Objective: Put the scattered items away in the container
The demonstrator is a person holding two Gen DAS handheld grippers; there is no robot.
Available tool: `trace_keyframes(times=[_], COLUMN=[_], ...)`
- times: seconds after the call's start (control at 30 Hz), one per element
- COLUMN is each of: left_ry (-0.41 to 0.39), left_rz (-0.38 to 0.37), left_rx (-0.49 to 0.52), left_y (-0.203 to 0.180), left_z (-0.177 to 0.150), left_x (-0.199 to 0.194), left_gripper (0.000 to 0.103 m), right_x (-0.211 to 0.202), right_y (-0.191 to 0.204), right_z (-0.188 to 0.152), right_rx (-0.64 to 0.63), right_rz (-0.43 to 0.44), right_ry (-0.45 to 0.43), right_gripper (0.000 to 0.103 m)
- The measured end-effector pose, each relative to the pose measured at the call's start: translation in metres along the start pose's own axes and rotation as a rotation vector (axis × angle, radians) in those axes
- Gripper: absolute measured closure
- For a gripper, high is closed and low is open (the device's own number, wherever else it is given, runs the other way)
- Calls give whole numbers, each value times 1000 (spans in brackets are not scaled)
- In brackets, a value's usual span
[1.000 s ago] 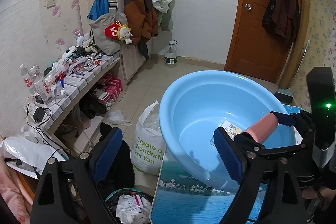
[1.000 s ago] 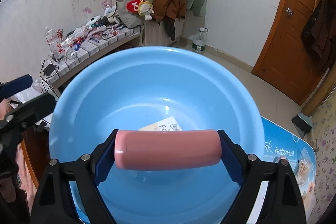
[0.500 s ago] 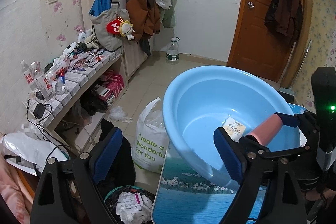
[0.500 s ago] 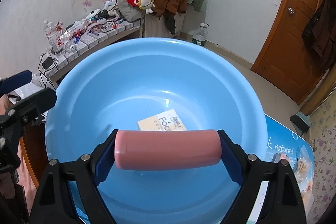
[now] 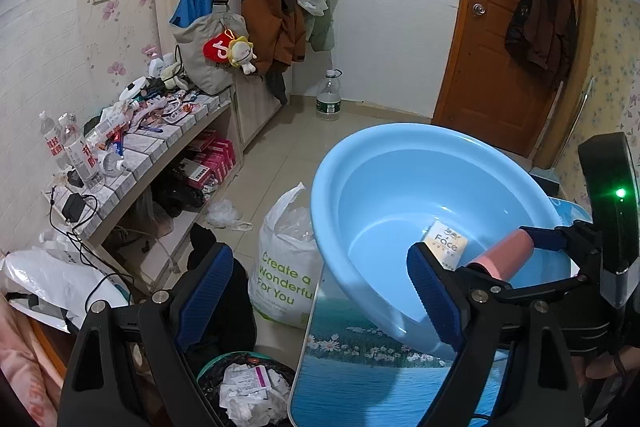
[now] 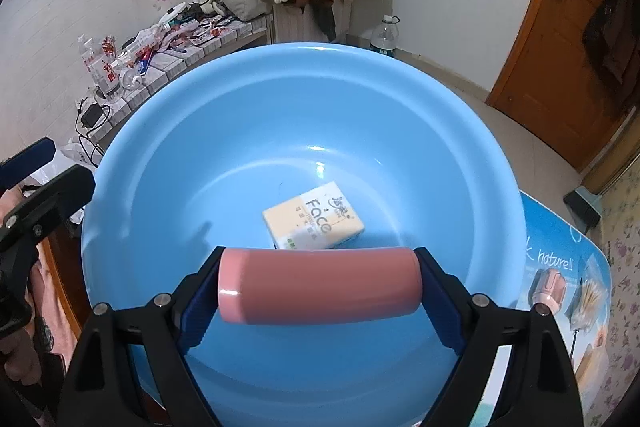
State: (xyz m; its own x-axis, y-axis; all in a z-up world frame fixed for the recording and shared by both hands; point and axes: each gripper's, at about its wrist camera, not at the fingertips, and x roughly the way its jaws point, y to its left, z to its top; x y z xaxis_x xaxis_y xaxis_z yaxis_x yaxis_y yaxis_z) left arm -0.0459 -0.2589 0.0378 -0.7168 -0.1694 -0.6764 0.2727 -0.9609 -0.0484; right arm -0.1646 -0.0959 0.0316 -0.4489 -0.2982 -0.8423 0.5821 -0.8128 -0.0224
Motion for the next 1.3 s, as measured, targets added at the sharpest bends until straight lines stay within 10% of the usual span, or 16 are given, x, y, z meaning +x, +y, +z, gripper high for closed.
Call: trace_keyframes(times=[1.3], left_ry=[-12], left_rz=[-20], left_rx=[-6], left_y=[-7], left_z=[3], left_x=[-11], left_gripper=[7], right_x=[-26], right_y=[-27], right_z=[41], right_rx=[-11], right_rz=[-45], right_ry=[-23], right_gripper=[13])
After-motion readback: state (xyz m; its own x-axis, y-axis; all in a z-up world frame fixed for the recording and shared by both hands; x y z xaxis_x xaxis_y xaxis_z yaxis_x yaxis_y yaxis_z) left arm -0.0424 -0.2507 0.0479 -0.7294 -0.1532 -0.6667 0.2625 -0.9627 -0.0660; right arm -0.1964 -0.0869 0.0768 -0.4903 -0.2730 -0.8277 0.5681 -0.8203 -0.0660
